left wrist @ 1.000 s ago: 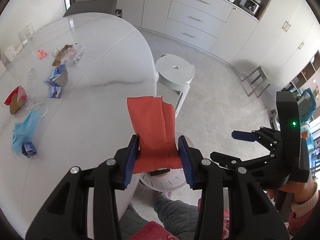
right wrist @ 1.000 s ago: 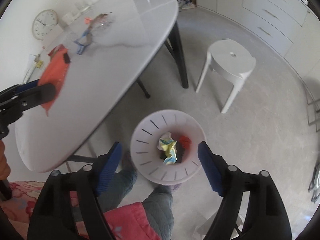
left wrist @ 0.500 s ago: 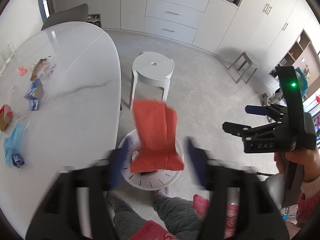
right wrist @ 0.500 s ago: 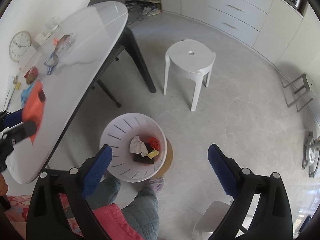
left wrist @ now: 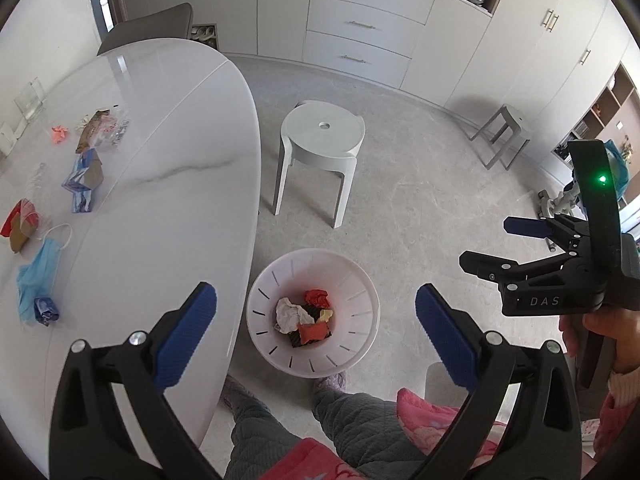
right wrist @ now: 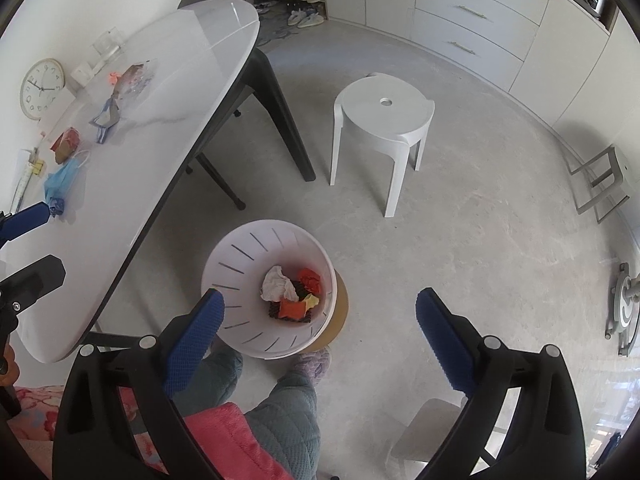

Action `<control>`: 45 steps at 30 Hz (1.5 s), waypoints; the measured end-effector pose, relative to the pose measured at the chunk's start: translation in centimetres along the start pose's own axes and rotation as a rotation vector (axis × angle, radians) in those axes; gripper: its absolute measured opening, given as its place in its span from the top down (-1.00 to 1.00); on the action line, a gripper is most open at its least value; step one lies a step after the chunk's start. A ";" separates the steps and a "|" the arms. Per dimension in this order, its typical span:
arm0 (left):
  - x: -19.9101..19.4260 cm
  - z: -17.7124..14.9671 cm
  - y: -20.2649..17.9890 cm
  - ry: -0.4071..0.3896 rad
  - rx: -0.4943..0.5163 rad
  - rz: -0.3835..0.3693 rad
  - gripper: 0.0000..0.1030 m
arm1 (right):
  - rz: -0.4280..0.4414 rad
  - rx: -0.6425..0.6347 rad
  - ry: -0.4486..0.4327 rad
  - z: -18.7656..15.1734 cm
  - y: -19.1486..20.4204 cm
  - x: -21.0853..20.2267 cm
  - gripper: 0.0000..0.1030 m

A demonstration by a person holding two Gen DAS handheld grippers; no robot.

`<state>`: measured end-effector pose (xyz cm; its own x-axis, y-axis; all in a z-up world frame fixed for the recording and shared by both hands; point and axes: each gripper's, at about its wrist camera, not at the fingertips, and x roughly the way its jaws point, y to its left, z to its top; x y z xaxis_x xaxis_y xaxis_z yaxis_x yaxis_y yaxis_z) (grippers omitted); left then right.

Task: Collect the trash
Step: 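Grasp the blue wrapper on the table with the left gripper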

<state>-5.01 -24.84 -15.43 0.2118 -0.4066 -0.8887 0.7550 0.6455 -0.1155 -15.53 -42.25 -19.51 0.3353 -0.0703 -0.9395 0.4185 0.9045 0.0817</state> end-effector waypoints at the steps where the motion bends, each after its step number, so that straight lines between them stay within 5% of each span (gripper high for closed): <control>1: -0.1 -0.1 0.1 0.000 -0.003 0.000 -0.85 | 0.000 -0.002 0.000 0.1 0.2 0.0 -0.86; 14: -1.6 -0.8 6.7 -0.008 -0.137 0.055 -0.85 | 0.015 -0.100 -0.002 3.5 6.1 0.7 -0.90; 30: -4.2 -6.3 25.2 -0.038 -0.494 0.217 -0.85 | 0.137 -0.355 0.011 9.7 24.9 4.2 -0.95; 41: 0.3 -7.3 31.7 -0.014 -0.527 0.221 -0.84 | 0.173 -0.398 0.025 14.0 32.1 7.2 -0.95; 45: 1.8 -7.4 32.5 0.009 -0.519 0.203 -0.60 | 0.165 -0.395 0.035 15.3 33.1 8.3 -0.95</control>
<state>15.35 0.21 -24.12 0.3139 -0.2364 -0.9196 0.2945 0.9450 -0.1424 14.01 -19.36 -19.49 0.3393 0.0966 -0.9357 0.0039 0.9946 0.1041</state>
